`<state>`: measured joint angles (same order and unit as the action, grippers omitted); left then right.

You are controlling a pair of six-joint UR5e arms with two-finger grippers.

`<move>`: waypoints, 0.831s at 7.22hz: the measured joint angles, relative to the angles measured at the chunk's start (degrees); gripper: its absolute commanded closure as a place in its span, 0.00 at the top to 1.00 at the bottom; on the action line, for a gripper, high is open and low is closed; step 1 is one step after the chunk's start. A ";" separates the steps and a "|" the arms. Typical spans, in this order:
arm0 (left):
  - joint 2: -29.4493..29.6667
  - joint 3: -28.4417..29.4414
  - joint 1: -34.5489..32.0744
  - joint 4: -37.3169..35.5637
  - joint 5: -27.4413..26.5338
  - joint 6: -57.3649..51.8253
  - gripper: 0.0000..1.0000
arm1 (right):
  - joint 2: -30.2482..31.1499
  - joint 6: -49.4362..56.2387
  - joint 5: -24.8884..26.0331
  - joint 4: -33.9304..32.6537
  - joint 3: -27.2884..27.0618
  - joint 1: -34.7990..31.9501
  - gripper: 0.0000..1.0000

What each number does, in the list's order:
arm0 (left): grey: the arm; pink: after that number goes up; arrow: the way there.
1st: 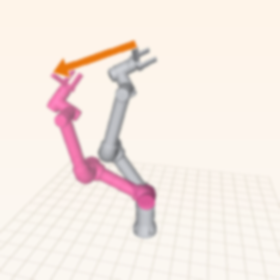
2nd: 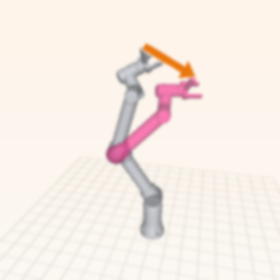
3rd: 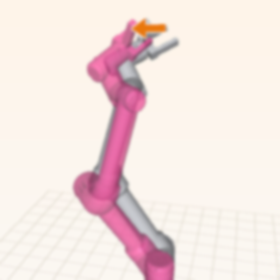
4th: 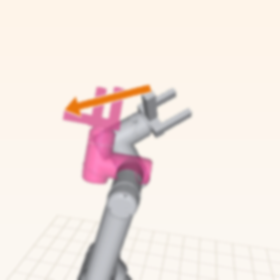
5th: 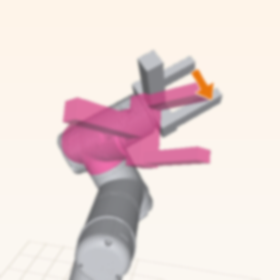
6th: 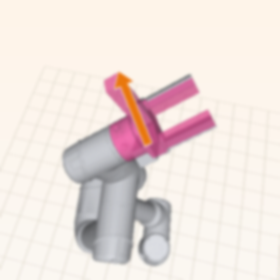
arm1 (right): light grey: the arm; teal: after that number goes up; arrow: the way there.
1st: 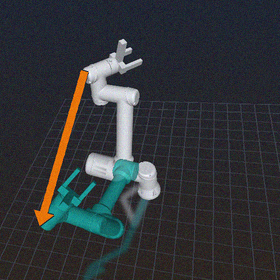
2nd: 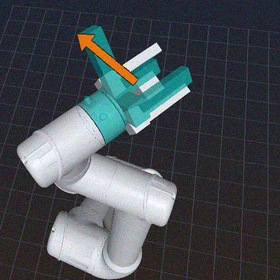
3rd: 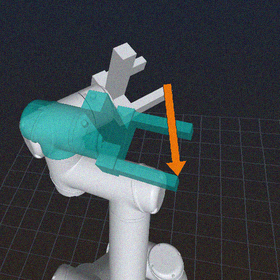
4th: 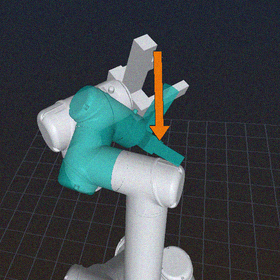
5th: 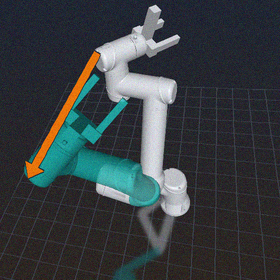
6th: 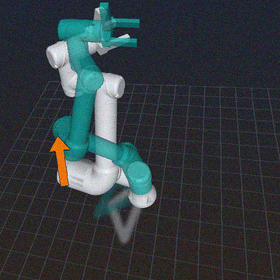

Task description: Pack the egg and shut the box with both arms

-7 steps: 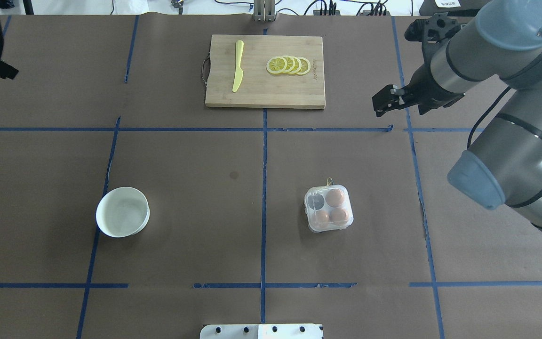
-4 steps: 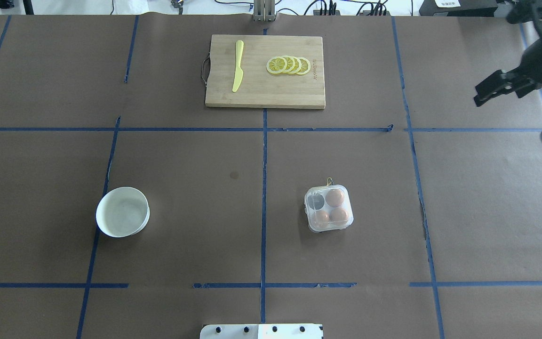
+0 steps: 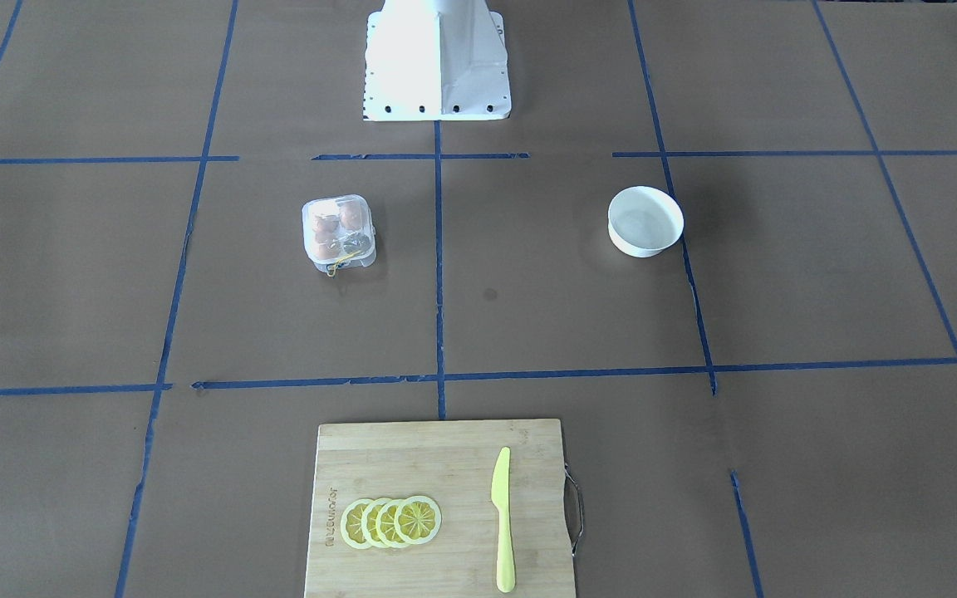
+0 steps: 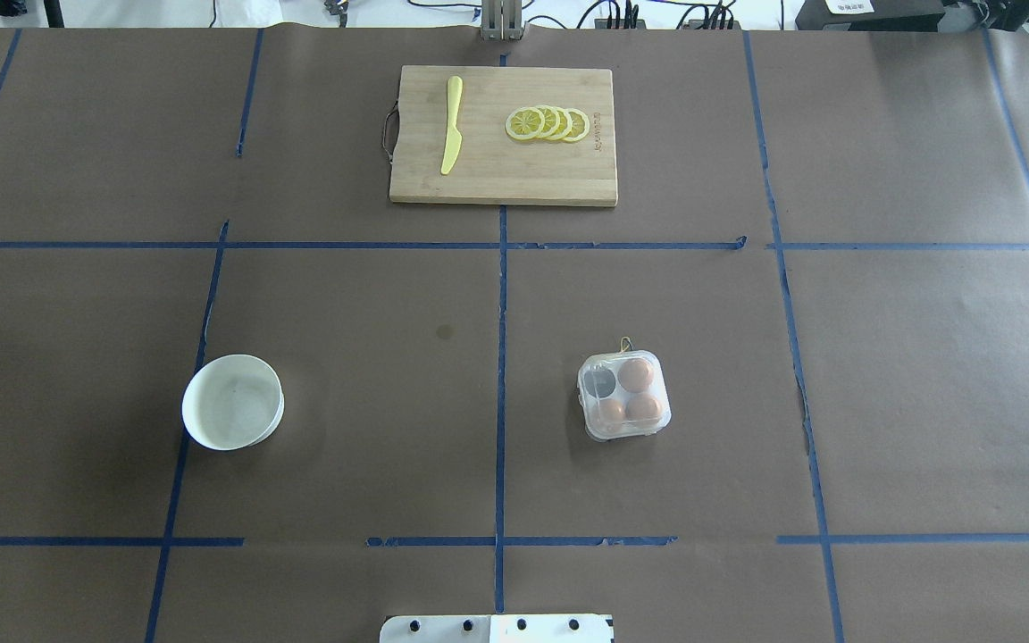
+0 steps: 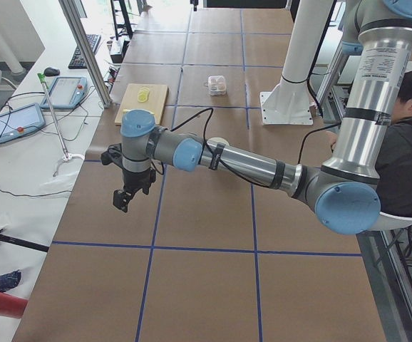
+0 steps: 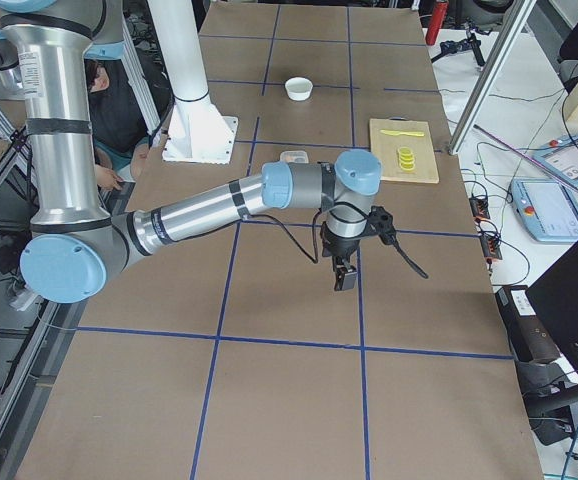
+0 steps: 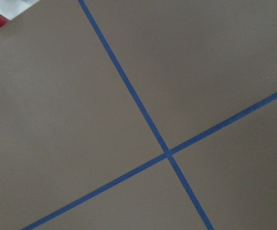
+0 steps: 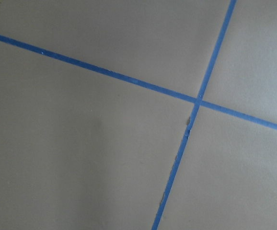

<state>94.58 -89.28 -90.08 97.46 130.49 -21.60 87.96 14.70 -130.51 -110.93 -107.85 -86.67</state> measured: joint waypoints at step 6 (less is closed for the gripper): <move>-2.80 3.30 -0.19 4.77 1.06 5.68 1.00 | 6.47 1.00 -6.36 14.04 12.39 -6.35 1.00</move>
<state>91.77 -85.98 -90.27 102.23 131.55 -15.92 94.42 15.70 -136.87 -96.89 -95.46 -93.02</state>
